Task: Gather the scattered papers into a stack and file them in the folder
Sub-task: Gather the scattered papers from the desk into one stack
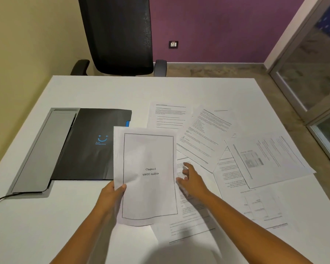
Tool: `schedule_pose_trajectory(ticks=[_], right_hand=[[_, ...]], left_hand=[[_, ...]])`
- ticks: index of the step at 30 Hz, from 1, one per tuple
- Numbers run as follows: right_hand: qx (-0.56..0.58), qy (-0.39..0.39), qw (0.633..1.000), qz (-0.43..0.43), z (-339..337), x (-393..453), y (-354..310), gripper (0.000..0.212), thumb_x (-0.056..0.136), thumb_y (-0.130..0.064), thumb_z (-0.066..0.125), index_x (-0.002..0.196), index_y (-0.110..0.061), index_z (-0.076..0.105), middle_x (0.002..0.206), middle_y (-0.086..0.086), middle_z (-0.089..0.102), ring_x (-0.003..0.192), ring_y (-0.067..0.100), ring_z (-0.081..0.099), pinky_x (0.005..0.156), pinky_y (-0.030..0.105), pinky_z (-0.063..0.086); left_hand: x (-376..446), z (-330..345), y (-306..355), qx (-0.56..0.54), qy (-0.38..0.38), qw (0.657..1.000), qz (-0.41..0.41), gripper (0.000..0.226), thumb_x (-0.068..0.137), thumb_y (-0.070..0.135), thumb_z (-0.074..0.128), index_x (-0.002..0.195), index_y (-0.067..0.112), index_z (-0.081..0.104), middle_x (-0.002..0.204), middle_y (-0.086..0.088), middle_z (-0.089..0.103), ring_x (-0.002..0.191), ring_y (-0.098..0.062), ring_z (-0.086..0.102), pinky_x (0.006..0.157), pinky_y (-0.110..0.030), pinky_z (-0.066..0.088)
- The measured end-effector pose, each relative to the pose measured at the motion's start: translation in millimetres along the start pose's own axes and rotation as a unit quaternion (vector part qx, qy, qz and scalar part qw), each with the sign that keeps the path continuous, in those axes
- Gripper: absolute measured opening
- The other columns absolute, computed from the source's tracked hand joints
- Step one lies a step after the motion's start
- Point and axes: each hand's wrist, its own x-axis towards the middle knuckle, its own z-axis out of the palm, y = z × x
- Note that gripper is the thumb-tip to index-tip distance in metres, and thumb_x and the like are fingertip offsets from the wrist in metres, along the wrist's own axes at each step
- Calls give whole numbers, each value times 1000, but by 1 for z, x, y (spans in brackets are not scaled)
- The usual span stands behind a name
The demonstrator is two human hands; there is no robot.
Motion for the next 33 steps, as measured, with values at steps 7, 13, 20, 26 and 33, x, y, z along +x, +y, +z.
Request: schedule_pose_trajectory(ticks=[7,13,20,26,33], right_hand=[[175,-49,983,19,-17,7,-25,47,87,-15,65,130,-17,47,108,-4,68,86,6,66,67,18,53],[203,48,974,-87,-32,-3,-52,24,86,-7,63,100,-26,60,99,-12,68,90,-3,64,81,15,53],[126,70,985,-94,-29,-10,-50,23,88,-7,61,110,-5,58,105,16,66,99,30,62,87,34,52],[16,98,995,-32,-23,-8,-41,37,93,-24,53,124,-3,50,121,12,60,111,22,57,91,27,46],[88,72,991,-73,-16,-16,-33,43,93,-21,56,132,-11,44,126,1,55,116,15,54,89,17,44]], left_hand=[[-2,-2,43,7,-44,993,105,24,90,10,54,97,30,66,102,4,70,97,-17,65,89,-35,47],[-3,2,63,23,35,985,167,17,87,11,58,100,22,64,96,1,68,88,-18,63,82,-34,50],[-4,19,52,71,56,986,142,18,86,8,61,103,1,62,107,-27,64,95,-32,64,90,-41,49],[7,30,31,130,15,985,111,33,87,4,57,119,0,50,120,-19,58,97,-25,59,86,-26,51],[4,50,45,66,56,988,127,43,91,25,53,128,3,48,125,-15,57,118,-33,52,95,-35,40]])
